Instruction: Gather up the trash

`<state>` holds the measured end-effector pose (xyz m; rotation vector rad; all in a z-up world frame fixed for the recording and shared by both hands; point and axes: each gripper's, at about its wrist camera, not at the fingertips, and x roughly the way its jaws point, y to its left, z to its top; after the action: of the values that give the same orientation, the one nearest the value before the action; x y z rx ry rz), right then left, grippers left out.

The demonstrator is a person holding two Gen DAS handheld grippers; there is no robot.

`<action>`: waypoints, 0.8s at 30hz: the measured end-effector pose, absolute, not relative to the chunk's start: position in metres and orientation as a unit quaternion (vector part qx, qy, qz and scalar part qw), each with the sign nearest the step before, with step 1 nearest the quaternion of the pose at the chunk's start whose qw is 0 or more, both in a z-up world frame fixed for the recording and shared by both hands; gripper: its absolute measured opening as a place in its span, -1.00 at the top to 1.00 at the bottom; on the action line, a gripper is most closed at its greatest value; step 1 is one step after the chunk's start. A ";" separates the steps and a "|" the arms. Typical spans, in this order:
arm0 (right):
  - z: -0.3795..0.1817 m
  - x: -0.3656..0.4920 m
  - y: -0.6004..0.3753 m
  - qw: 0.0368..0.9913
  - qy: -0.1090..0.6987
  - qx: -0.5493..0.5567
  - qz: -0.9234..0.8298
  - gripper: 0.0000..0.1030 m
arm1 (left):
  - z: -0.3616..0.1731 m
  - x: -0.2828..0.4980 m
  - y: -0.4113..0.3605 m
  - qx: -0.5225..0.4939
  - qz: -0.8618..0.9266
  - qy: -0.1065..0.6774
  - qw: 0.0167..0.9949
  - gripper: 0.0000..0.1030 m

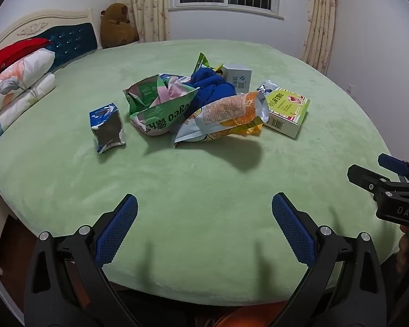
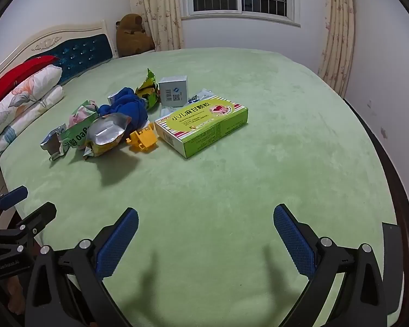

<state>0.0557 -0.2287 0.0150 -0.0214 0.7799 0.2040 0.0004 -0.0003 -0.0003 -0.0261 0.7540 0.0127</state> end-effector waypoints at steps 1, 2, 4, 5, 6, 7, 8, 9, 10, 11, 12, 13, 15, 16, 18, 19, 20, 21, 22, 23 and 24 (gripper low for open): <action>0.015 0.055 -0.229 0.921 0.378 -0.008 0.099 -0.90 | 0.000 0.000 0.000 -0.014 0.006 0.365 0.931 -0.87; 0.015 0.055 -0.229 0.921 0.378 -0.009 0.099 -0.90 | 0.000 0.000 0.000 -0.014 0.006 0.366 0.930 -0.87; 0.015 0.055 -0.228 0.921 0.377 -0.010 0.100 -0.90 | 0.000 0.001 0.000 -0.014 0.009 0.367 0.930 -0.87; 0.015 0.055 -0.228 0.921 0.377 -0.011 0.100 -0.90 | 0.000 0.000 -0.001 -0.012 0.005 0.366 0.931 -0.87; 0.015 0.054 -0.228 0.921 0.377 -0.012 0.100 -0.90 | 0.000 0.003 -0.003 -0.012 0.004 0.366 0.930 -0.87; 0.014 0.054 -0.228 0.921 0.377 -0.013 0.100 -0.90 | 0.000 0.004 -0.005 -0.012 0.004 0.366 0.931 -0.87; 0.014 0.054 -0.227 0.921 0.377 -0.013 0.100 -0.90 | 0.000 0.003 -0.006 -0.012 0.005 0.365 0.931 -0.87; 0.012 0.053 -0.226 0.920 0.380 -0.012 0.100 -0.90 | 0.000 0.004 -0.007 -0.011 0.008 0.365 0.931 -0.87; 0.012 0.054 -0.228 0.919 0.381 -0.010 0.101 -0.90 | 0.002 0.003 -0.006 -0.011 0.007 0.363 0.932 -0.87; 0.012 0.054 -0.229 0.919 0.382 -0.010 0.101 -0.90 | 0.001 0.004 -0.006 -0.012 0.007 0.364 0.931 -0.87; 0.012 0.053 -0.230 0.919 0.382 -0.010 0.101 -0.90 | 0.001 0.004 -0.006 -0.012 0.008 0.363 0.932 -0.87; 0.013 0.053 -0.231 0.919 0.382 -0.009 0.102 -0.90 | 0.000 0.003 -0.003 -0.012 0.008 0.363 0.932 -0.87; 0.014 0.054 -0.234 0.918 0.383 -0.009 0.102 -0.90 | 0.000 -0.003 0.001 -0.011 0.009 0.360 0.933 -0.87; 0.014 0.054 -0.235 0.918 0.384 -0.009 0.101 -0.90 | 0.001 -0.004 0.002 -0.011 0.010 0.361 0.933 -0.87; 0.013 0.057 -0.226 0.917 0.388 -0.011 0.097 -0.90 | 0.001 -0.006 0.002 -0.012 0.012 0.362 0.932 -0.87; 0.013 0.058 -0.225 0.917 0.387 -0.011 0.096 -0.90 | 0.001 -0.005 0.004 -0.014 0.011 0.363 0.931 -0.87; 0.013 0.058 -0.225 0.917 0.387 -0.012 0.096 -0.90 | 0.001 -0.005 0.004 -0.015 0.011 0.365 0.931 -0.87; 0.013 0.059 -0.224 0.917 0.388 -0.013 0.096 -0.90 | 0.001 -0.005 0.005 -0.016 0.012 0.365 0.931 -0.87; 0.012 0.059 -0.224 0.916 0.388 -0.014 0.096 -0.90 | 0.000 -0.004 0.005 -0.016 0.012 0.367 0.930 -0.87; 0.012 0.060 -0.223 0.916 0.389 -0.015 0.095 -0.90 | 0.000 -0.004 0.006 -0.017 0.011 0.367 0.930 -0.87; 0.012 0.060 -0.224 0.916 0.389 -0.015 0.095 -0.90 | 0.001 -0.004 0.006 -0.017 0.012 0.367 0.930 -0.87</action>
<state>0.0600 -0.2238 0.0117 -0.0301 0.7996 0.1963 -0.0036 0.0057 0.0006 -0.0351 0.7525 0.0243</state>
